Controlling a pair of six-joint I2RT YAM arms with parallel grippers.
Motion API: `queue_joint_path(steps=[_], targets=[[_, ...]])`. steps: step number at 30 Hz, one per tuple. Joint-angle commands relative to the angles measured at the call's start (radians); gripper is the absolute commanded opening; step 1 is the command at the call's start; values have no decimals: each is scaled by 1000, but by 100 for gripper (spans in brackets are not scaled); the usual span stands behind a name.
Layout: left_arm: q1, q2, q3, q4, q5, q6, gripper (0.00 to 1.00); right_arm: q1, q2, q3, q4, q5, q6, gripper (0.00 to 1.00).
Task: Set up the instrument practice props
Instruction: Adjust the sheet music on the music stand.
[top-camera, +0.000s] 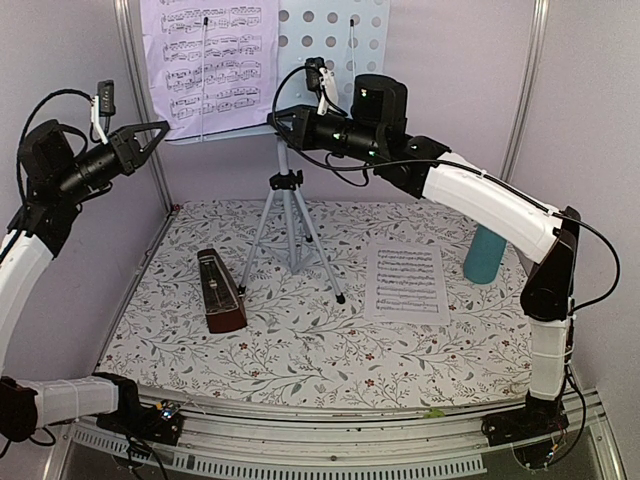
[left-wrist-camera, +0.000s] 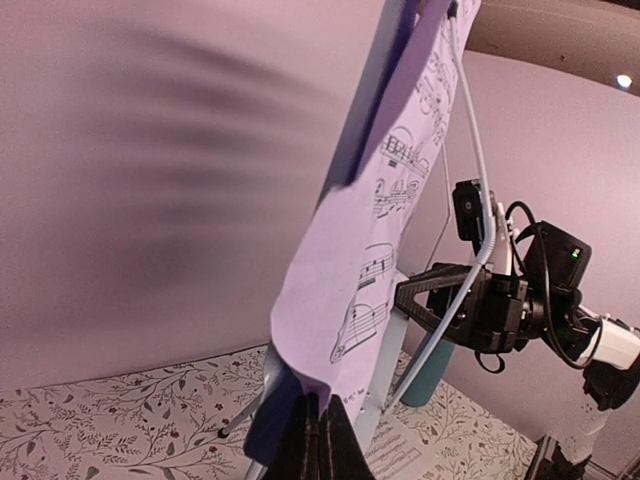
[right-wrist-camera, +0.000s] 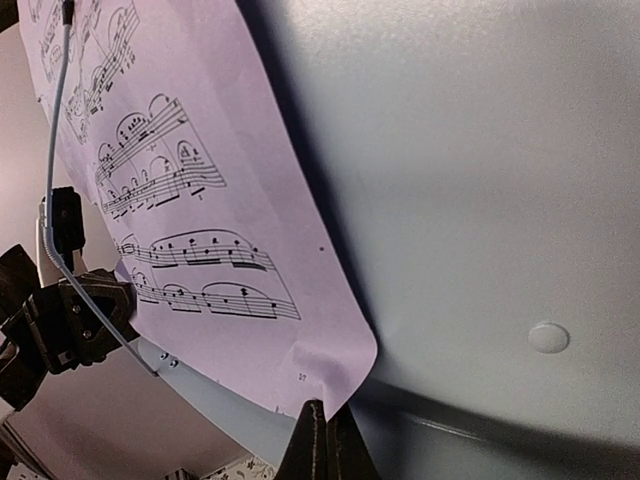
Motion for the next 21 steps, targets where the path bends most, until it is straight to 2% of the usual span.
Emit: queue_joint_path(steps=[1,21], targets=[[-15,7,24,23,-22,9,0,-20,-2,-7,-12,54,-14,0],[-31,8,33,20,-58,14,0,-20,-35,-85,16,46,-4,0]])
